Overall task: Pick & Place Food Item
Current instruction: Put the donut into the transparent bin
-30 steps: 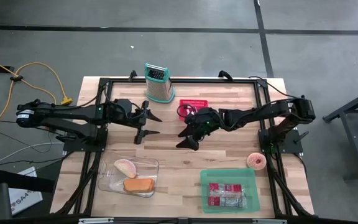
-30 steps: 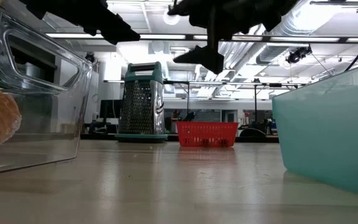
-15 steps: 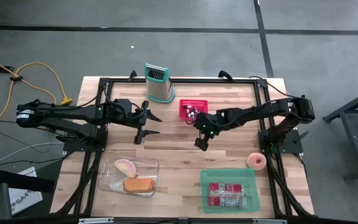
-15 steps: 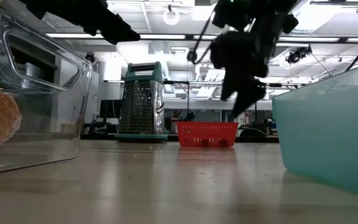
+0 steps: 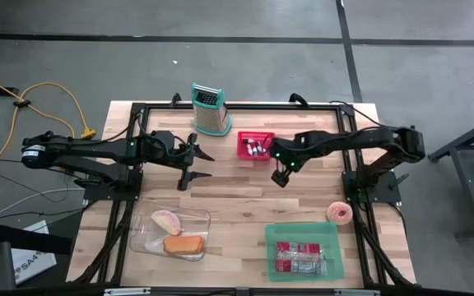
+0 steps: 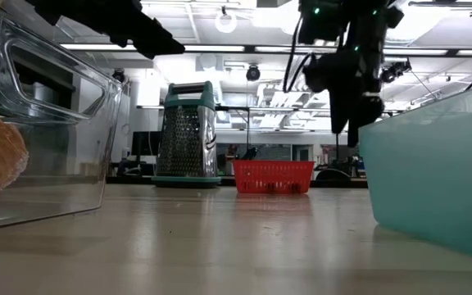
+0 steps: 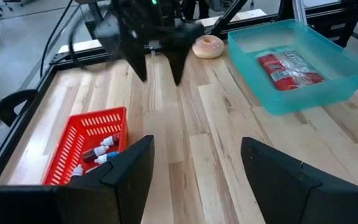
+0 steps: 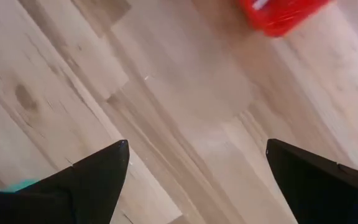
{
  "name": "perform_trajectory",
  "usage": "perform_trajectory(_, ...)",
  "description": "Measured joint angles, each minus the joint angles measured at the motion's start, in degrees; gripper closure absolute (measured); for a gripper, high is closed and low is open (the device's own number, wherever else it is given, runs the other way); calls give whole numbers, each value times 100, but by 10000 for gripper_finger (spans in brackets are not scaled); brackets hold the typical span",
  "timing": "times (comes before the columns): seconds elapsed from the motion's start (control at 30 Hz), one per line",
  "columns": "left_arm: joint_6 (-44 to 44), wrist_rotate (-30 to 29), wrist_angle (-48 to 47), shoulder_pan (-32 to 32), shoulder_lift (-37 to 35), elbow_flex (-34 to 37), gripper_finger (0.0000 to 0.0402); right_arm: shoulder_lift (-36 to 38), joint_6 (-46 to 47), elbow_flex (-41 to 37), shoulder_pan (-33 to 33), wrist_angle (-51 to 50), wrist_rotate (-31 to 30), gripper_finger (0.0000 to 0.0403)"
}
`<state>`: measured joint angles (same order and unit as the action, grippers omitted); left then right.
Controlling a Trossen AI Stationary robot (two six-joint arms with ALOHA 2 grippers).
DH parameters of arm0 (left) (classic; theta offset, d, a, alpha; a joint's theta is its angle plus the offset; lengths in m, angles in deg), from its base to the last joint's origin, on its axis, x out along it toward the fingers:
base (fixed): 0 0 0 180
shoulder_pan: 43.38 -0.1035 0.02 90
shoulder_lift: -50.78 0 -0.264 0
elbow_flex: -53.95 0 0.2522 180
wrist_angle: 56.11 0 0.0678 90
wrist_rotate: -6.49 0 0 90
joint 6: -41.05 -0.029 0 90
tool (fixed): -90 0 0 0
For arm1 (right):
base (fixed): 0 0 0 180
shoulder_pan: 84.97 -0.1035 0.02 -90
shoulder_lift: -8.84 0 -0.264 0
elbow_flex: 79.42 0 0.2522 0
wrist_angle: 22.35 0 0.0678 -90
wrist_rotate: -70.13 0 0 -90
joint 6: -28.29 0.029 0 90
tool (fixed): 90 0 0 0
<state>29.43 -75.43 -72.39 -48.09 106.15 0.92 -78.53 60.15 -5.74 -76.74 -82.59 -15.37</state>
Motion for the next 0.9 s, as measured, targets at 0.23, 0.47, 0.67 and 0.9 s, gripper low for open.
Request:
perform_trajectory(0.23, 0, 1, -1, 2, 0, 0, 169, 691, 829, 28, -51, -769, -278, 34)
perform_trajectory(0.47, 0, 0, 0, 2, 0, 0, 169, 1346, 1852, 28, -239, -1339, -215, 34)
perform_trajectory(0.67, 0, 2, 0, 1, 0, 0, 169, 1728, 2621, 28, -595, -1647, 53, 34)
perform_trajectory(0.9, 0, 2, 2, 2, 0, 0, 169, 1811, 3646, 28, -1231, -2065, 37, 34)
